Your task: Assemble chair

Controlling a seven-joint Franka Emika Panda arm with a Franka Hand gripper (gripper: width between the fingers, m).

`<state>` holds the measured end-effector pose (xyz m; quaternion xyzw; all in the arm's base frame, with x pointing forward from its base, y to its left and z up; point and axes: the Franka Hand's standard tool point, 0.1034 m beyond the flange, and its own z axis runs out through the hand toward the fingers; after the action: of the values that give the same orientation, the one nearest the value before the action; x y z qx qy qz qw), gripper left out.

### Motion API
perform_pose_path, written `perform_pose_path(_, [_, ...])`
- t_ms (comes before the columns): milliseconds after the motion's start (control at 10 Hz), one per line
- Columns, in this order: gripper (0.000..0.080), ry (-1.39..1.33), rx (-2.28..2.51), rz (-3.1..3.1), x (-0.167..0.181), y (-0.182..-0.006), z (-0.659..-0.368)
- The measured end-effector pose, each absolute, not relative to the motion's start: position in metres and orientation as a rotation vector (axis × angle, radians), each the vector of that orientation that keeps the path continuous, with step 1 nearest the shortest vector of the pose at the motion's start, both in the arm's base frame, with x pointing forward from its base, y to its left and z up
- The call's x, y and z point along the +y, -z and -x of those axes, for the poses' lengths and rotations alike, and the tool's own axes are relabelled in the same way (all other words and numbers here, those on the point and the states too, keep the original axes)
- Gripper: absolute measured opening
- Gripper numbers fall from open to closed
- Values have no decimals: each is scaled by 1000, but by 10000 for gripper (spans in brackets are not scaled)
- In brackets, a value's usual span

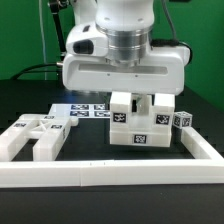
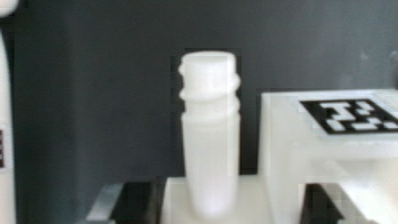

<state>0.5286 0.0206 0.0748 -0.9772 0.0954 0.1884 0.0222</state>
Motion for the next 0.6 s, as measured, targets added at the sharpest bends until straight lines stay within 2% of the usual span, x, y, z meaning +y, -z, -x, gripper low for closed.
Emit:
perform_pose_path(100, [333, -704, 306, 2993, 20, -78, -523])
perform_pose_path(600, [333, -1192, 311, 2834, 11, -69, -513])
